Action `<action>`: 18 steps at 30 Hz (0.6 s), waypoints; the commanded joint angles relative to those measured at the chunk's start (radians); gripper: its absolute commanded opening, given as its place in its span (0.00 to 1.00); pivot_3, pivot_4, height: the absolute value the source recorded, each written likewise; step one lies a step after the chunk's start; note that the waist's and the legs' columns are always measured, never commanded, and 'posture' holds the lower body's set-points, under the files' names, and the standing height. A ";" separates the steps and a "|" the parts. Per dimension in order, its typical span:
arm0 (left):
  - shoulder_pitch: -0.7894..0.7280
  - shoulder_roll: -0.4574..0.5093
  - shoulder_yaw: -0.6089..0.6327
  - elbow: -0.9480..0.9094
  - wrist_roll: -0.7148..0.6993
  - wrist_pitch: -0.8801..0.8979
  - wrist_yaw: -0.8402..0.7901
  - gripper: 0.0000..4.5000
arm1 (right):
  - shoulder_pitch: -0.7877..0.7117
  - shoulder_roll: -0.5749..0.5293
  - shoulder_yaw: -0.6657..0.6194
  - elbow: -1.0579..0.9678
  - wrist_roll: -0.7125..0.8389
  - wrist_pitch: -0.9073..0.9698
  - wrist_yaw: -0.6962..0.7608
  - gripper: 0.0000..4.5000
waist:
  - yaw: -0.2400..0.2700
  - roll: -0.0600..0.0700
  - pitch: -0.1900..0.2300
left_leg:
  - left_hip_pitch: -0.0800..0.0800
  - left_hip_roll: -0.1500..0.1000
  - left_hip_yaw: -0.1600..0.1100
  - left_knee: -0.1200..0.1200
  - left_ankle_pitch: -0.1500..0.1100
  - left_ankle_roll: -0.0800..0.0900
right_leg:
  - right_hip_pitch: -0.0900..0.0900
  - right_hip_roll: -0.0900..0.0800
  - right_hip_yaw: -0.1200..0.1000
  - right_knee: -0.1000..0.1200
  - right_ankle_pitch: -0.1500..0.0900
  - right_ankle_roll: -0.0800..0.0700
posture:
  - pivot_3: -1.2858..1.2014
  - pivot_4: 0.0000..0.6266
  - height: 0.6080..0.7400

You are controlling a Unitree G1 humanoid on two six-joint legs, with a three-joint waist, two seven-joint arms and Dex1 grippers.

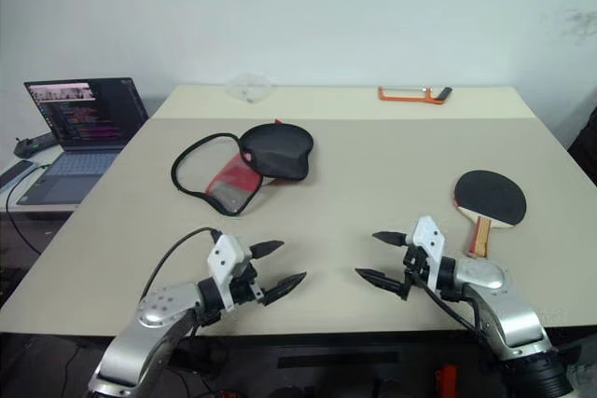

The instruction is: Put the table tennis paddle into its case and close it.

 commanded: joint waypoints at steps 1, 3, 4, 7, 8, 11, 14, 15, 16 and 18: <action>-0.005 -0.015 -0.003 -0.001 -0.004 -0.031 -0.004 1.00 | -0.001 -0.020 -0.027 -0.069 0.018 0.021 -0.007 0.99 | 0.001 0.000 0.000 | 0.000 0.000 0.000 0.000 0.000 0.000 | 0.000 0.000 0.000 0.000 0.000 0.000 | 0.52 0.24 1.00; -0.018 -0.031 -0.020 0.044 0.016 -0.070 -0.008 1.00 | 0.007 -0.026 -0.027 -0.068 0.008 0.014 -0.008 0.99 | 0.001 0.000 0.000 | 0.000 0.000 -0.001 0.000 -0.001 0.002 | 0.001 0.000 -0.001 0.001 0.000 0.000 | 0.52 0.24 1.00; -0.029 -0.042 -0.023 0.054 0.019 -0.074 -0.002 1.00 | 0.009 -0.026 -0.030 -0.073 0.007 0.017 -0.015 0.99 | 0.002 0.000 0.000 | 0.001 0.000 -0.001 0.001 -0.001 0.002 | 0.001 0.000 -0.001 0.001 0.000 0.000 | 0.52 0.24 1.00; -0.049 -0.073 -0.016 0.056 -0.009 -0.060 0.000 1.00 | 0.006 -0.038 -0.047 -0.120 0.027 0.041 -0.027 0.99 | 0.002 0.000 0.000 | 0.001 0.000 0.000 0.001 -0.001 0.002 | 0.001 0.000 -0.001 0.001 0.000 0.000 | 0.52 0.24 1.00; -0.048 -0.074 -0.013 0.060 -0.018 -0.060 -0.014 1.00 | 0.005 -0.039 -0.052 -0.134 0.030 0.049 -0.034 0.99 | 0.002 0.000 0.000 | 0.001 0.000 0.000 0.001 -0.001 0.002 | 0.001 0.000 -0.001 0.001 0.000 0.000 | 0.52 0.24 1.00; -0.059 -0.080 0.005 0.082 -0.012 -0.068 -0.007 1.00 | -0.005 -0.030 -0.063 -0.159 0.047 0.067 -0.057 0.99 | 0.000 0.000 0.000 | 0.000 0.000 0.000 0.000 0.000 0.000 | 0.000 0.000 -0.001 0.000 0.000 0.000 | 0.52 0.24 1.00; -0.070 -0.090 0.022 0.090 0.008 -0.086 0.032 1.00 | -0.046 -0.016 -0.058 -0.157 0.050 0.066 -0.068 0.99 | 0.000 0.000 0.000 | 0.000 0.000 0.000 0.000 0.000 0.000 | 0.000 0.000 -0.001 0.001 0.000 0.000 | 0.52 0.24 1.00; -0.078 -0.098 0.024 0.093 0.011 -0.086 0.048 1.00 | -0.070 -0.010 -0.061 -0.145 0.051 0.059 -0.070 0.99 | 0.000 0.000 0.000 | 0.000 0.000 0.000 0.000 0.000 0.000 | 0.001 0.000 0.000 0.001 0.000 0.000 | 0.52 0.24 1.00; -0.080 -0.100 0.030 0.097 0.009 -0.088 0.054 1.00 | -0.087 -0.001 -0.059 -0.142 0.048 0.057 -0.077 0.99 | 0.001 0.000 0.000 | 0.001 0.000 0.000 0.001 0.000 0.001 | 0.001 0.000 -0.001 0.001 0.000 0.000 | 0.52 0.24 1.00; -0.086 -0.107 0.043 0.120 0.007 -0.096 0.065 1.00 | -0.110 0.025 -0.056 -0.133 0.048 0.059 -0.099 0.99 | 0.001 -0.001 0.000 | 0.000 0.000 0.000 0.001 0.000 0.000 | 0.001 0.000 -0.001 0.001 0.000 0.000 | 0.52 0.24 1.00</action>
